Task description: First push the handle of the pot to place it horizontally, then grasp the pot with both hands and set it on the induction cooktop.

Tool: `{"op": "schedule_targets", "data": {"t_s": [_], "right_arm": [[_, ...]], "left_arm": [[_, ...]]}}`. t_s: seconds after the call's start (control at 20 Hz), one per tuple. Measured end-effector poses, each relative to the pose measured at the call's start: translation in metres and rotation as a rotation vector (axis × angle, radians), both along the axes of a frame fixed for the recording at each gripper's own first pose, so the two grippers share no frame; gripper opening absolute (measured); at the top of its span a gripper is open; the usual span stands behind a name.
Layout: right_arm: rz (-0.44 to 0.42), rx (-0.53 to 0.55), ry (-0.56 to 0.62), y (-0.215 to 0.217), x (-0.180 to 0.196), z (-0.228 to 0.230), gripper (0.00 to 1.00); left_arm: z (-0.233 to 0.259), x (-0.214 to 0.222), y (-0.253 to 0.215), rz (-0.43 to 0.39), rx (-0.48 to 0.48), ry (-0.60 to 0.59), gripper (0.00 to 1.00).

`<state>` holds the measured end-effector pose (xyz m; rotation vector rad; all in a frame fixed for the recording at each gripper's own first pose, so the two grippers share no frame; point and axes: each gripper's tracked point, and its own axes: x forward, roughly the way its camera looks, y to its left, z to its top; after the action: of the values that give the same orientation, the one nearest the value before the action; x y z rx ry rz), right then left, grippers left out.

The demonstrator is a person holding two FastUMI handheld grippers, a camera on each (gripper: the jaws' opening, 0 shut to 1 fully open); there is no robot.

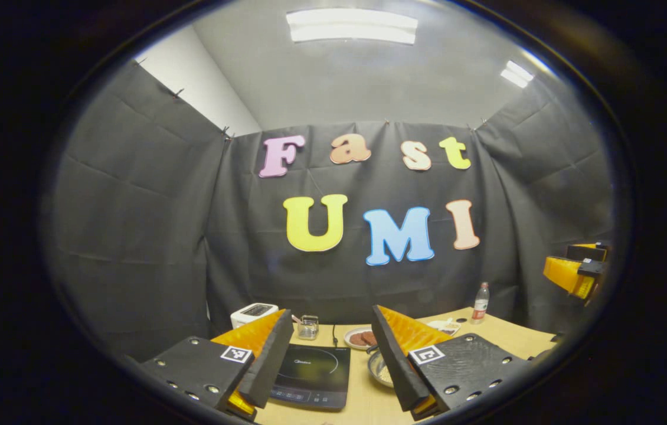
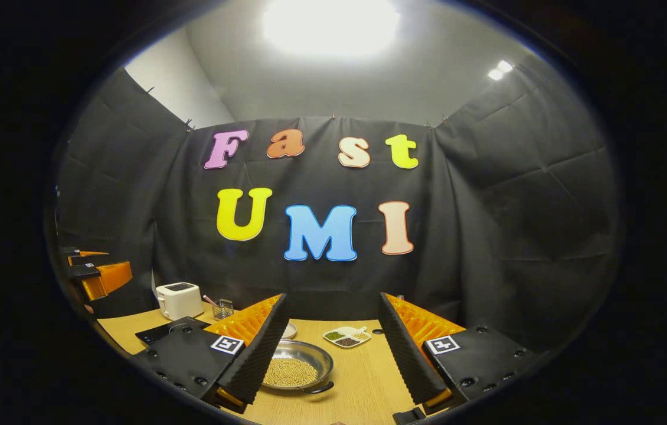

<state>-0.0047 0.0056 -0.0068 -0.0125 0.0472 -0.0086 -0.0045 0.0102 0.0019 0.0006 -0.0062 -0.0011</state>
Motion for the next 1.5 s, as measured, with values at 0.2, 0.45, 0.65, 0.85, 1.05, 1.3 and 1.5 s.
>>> {"op": "schedule_targets", "data": {"t_s": [0.2, 0.45, 0.65, 0.85, 1.05, 1.3, 1.5], "right_arm": [[0.001, -0.002, 0.004, 0.002, 0.000, 0.000, 0.96], [0.004, -0.009, 0.017, 0.007, 0.003, -0.002, 0.88], [0.007, -0.009, 0.025, 0.012, 0.005, -0.003, 0.63], [0.002, -0.018, 0.027, 0.018, 0.009, -0.006, 0.55], [0.016, -0.019, 0.033, 0.031, 0.010, -0.008, 0.30], [0.003, -0.030, 0.024, 0.041, 0.011, -0.006, 0.08], [0.031, -0.046, 0.060, 0.059, 0.015, -0.021, 0.00]], "left_arm": [[0.001, 0.001, 0.002, -0.001, 0.003, -0.004, 0.78], [0.002, 0.002, 0.006, -0.002, 0.004, -0.009, 0.78], [0.001, 0.005, 0.011, 0.000, 0.003, -0.008, 0.81], [0.001, 0.006, 0.020, 0.005, 0.003, -0.014, 0.78], [0.002, 0.008, 0.029, 0.005, 0.012, -0.024, 0.78], [0.001, 0.011, 0.042, 0.000, 0.014, -0.030, 0.81], [-0.008, 0.014, 0.058, -0.008, 0.008, -0.026, 0.81]]}}
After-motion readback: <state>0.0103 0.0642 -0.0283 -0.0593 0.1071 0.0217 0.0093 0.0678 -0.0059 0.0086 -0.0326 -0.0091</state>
